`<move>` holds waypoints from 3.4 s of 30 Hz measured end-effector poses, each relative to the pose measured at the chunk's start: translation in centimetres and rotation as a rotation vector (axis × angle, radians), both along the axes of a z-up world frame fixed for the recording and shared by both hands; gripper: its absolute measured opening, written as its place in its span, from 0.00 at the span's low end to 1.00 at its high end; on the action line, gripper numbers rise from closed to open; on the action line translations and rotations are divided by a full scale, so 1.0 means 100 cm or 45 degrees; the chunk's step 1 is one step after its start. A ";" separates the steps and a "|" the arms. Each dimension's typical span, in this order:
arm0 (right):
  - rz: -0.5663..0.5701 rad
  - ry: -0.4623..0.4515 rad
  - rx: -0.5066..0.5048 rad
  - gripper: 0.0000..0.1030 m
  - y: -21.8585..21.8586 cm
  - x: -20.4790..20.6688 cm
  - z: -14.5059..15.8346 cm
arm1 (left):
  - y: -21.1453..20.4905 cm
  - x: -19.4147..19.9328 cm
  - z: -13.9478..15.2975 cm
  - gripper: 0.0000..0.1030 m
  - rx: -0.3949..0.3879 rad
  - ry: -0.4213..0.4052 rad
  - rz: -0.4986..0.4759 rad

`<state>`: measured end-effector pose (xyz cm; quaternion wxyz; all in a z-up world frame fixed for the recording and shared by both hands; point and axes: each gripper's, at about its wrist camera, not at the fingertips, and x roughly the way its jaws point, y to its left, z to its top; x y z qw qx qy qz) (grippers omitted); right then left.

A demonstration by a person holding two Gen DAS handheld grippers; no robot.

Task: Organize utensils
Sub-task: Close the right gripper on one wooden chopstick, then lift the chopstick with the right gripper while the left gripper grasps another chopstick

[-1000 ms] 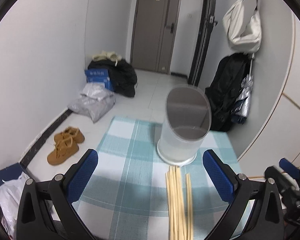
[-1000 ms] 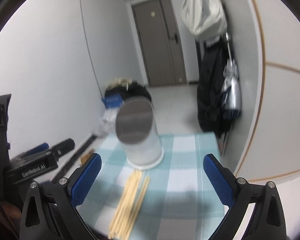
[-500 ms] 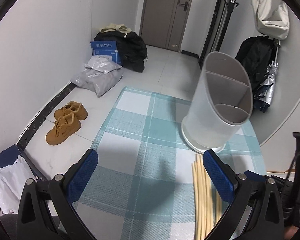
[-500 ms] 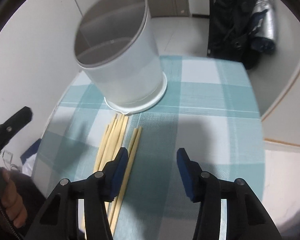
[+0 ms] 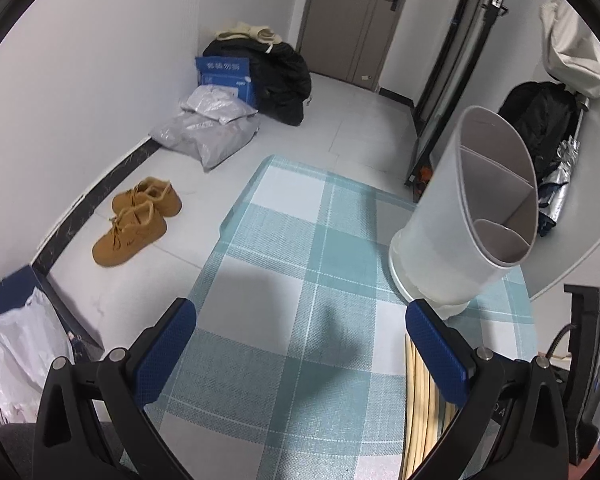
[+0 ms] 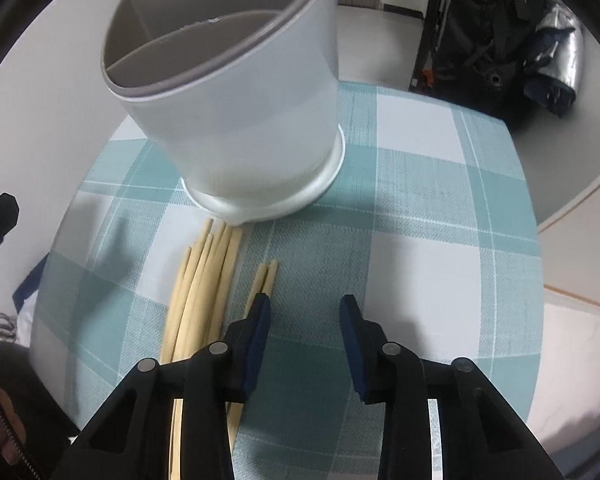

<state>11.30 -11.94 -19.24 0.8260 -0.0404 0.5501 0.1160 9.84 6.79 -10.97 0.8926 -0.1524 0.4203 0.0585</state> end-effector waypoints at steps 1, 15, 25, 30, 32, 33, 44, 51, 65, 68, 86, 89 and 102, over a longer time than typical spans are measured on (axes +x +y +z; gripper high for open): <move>0.003 -0.001 -0.002 0.33 0.001 0.000 0.000 | 0.002 0.000 -0.001 0.99 -0.011 0.002 0.008; 0.124 -0.048 -0.102 0.17 0.020 0.008 0.002 | 0.005 -0.001 -0.007 0.99 0.037 0.021 0.018; 0.085 -0.113 0.135 0.04 -0.009 0.015 0.016 | -0.007 0.001 -0.022 0.99 0.069 0.100 -0.046; -0.043 -0.225 0.458 0.04 -0.065 0.013 0.052 | -0.022 0.005 -0.037 0.99 0.033 0.193 -0.128; -0.118 -0.267 0.600 0.04 -0.089 0.010 0.061 | -0.028 0.008 -0.044 0.99 0.033 0.233 -0.151; -0.154 -0.284 0.656 0.04 -0.099 0.008 0.064 | -0.032 0.009 -0.047 0.99 0.020 0.255 -0.165; -0.295 -0.354 0.858 0.04 -0.154 -0.006 0.070 | -0.062 0.009 -0.064 0.99 0.162 0.360 -0.212; -0.268 -0.401 0.803 0.04 -0.155 -0.013 0.068 | -0.067 0.004 -0.059 0.99 0.177 0.373 -0.212; -0.268 -0.454 0.826 0.04 -0.161 -0.023 0.080 | -0.084 0.004 -0.058 0.99 0.210 0.410 -0.288; -0.266 -0.454 0.830 0.04 -0.161 -0.024 0.081 | -0.082 0.020 -0.061 0.98 0.275 0.434 -0.323; -0.264 -0.476 0.812 0.04 -0.163 -0.024 0.082 | -0.060 0.014 -0.050 0.89 0.140 0.385 -0.186; -0.272 -0.472 0.816 0.04 -0.164 -0.023 0.081 | -0.058 0.013 -0.053 0.89 0.119 0.413 -0.175; -0.283 -0.470 0.822 0.04 -0.165 -0.020 0.079 | -0.059 0.001 -0.049 0.89 0.172 0.424 -0.141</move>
